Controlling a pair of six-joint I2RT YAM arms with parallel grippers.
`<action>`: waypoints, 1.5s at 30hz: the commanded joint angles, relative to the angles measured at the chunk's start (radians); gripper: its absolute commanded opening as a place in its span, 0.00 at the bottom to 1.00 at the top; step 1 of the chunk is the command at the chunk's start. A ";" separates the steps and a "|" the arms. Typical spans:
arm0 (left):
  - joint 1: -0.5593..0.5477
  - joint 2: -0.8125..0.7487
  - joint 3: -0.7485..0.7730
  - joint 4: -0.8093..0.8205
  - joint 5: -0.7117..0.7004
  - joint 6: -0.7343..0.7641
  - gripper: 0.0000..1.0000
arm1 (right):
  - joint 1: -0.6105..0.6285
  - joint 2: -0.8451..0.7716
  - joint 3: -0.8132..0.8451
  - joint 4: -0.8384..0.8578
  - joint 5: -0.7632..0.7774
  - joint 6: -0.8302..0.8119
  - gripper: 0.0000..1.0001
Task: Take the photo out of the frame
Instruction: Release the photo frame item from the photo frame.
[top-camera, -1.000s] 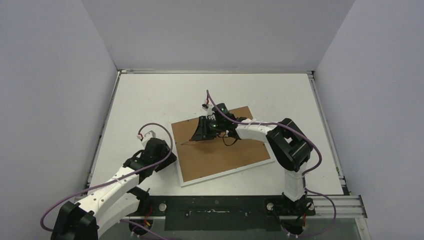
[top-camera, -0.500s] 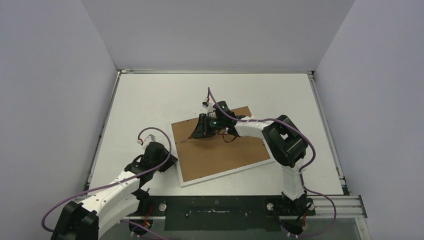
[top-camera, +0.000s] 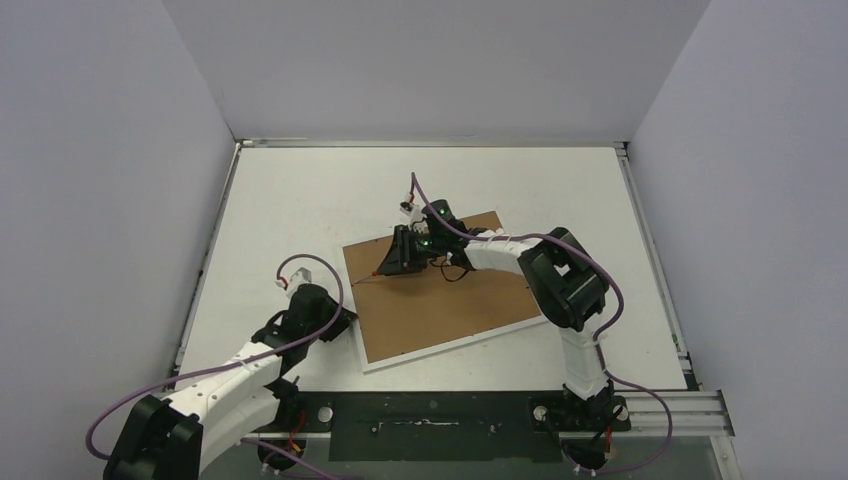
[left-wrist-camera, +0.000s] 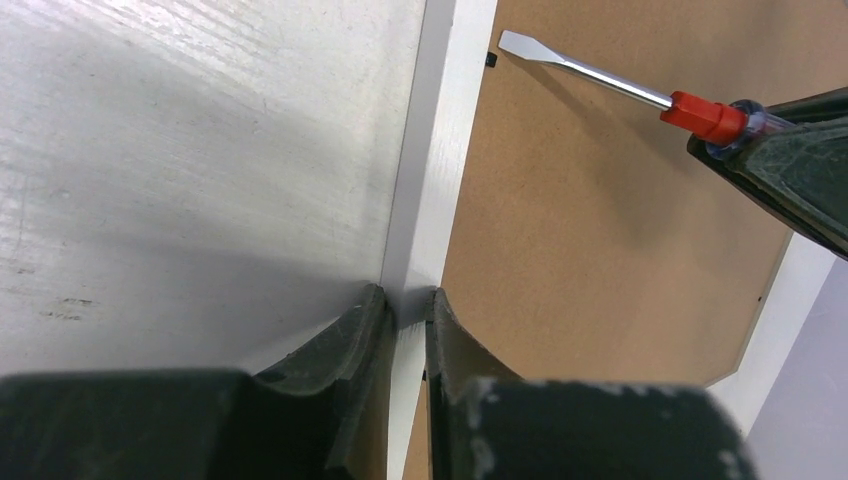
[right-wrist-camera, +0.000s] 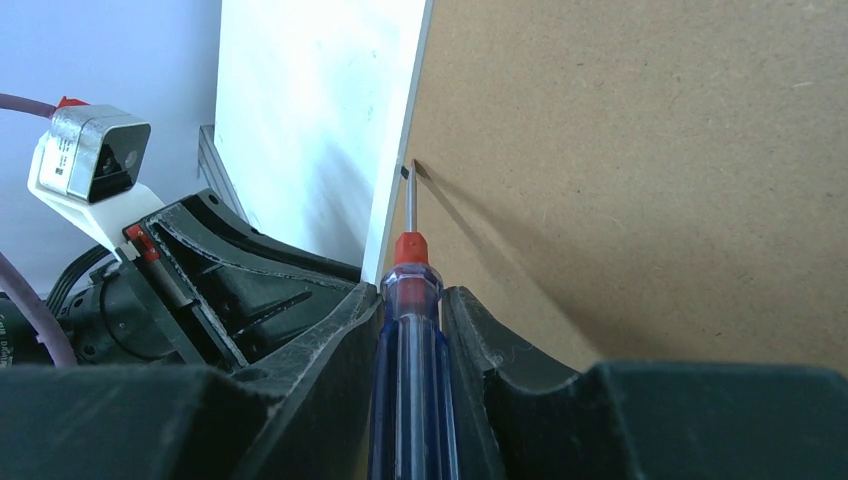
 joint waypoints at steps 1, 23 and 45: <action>0.008 0.053 -0.014 -0.043 0.001 -0.004 0.06 | 0.011 0.020 0.045 -0.019 -0.001 -0.014 0.00; 0.010 0.069 -0.021 -0.049 0.006 0.024 0.01 | -0.017 -0.032 0.066 -0.140 0.025 -0.096 0.00; 0.010 0.052 -0.009 -0.067 0.011 0.056 0.00 | -0.005 -0.011 0.105 -0.217 0.002 -0.154 0.00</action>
